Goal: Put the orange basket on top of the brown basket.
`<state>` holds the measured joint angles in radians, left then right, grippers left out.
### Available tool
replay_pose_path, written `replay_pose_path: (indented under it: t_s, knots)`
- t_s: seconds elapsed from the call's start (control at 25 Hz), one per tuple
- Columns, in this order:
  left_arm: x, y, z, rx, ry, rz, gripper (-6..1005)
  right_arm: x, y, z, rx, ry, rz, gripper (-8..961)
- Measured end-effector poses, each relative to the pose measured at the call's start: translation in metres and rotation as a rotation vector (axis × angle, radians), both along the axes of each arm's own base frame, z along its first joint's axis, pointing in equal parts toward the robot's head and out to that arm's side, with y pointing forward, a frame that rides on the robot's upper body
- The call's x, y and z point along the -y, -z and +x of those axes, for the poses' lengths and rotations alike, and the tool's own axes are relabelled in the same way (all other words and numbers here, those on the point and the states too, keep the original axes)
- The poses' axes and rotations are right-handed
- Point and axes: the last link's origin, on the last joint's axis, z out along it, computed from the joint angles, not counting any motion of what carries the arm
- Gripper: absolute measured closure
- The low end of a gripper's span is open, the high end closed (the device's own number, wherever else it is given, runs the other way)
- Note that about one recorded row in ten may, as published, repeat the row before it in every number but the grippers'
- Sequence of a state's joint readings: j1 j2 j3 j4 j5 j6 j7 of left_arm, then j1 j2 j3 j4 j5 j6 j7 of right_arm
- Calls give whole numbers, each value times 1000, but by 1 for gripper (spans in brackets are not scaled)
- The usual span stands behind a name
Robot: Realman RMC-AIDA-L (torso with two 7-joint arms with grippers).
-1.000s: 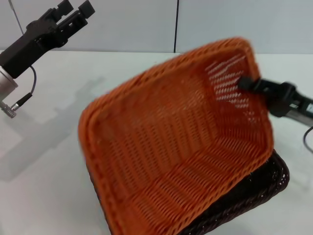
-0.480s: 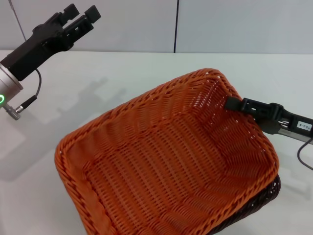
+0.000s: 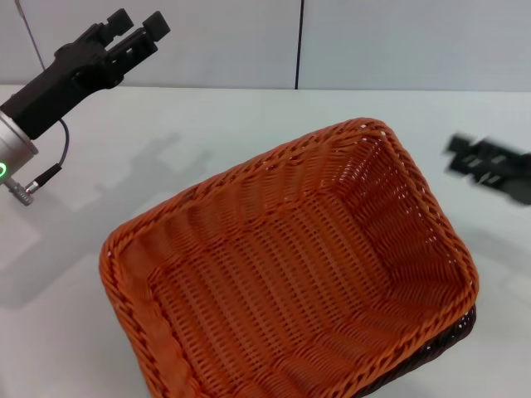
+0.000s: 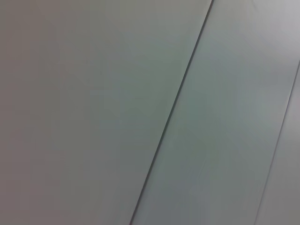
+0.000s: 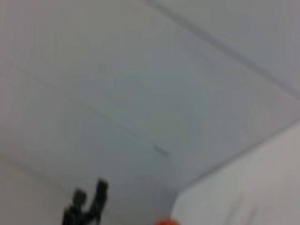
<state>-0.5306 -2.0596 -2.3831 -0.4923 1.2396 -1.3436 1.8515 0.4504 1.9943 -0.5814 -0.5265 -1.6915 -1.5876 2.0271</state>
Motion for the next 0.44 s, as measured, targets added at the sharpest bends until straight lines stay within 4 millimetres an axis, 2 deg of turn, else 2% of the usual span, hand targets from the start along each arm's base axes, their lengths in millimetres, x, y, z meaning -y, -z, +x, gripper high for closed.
replay_pose_path:
  t_s: [0.04, 0.08, 0.12, 0.24, 0.32, 0.44]
  knots:
    - [0, 0, -1, 1, -2, 1, 152, 1, -9, 3, -4, -3, 44, 202]
    - [1, -1, -2, 2, -5, 4, 152, 3, -27, 9, -12, -8, 148, 191]
    - [1, -1, -3, 4, -8, 6, 152, 3, -27, 9, -12, -8, 148, 191]
    - [2, -2, -4, 6, -13, 9, 152, 9, -55, 20, 4, -17, 345, 191]
    - [3, -3, -7, 9, -21, 14, 152, 15, -83, 34, 88, -26, 619, 191]
    - [3, -6, -9, 15, -30, 24, 152, 16, -87, 38, 115, -18, 679, 191]
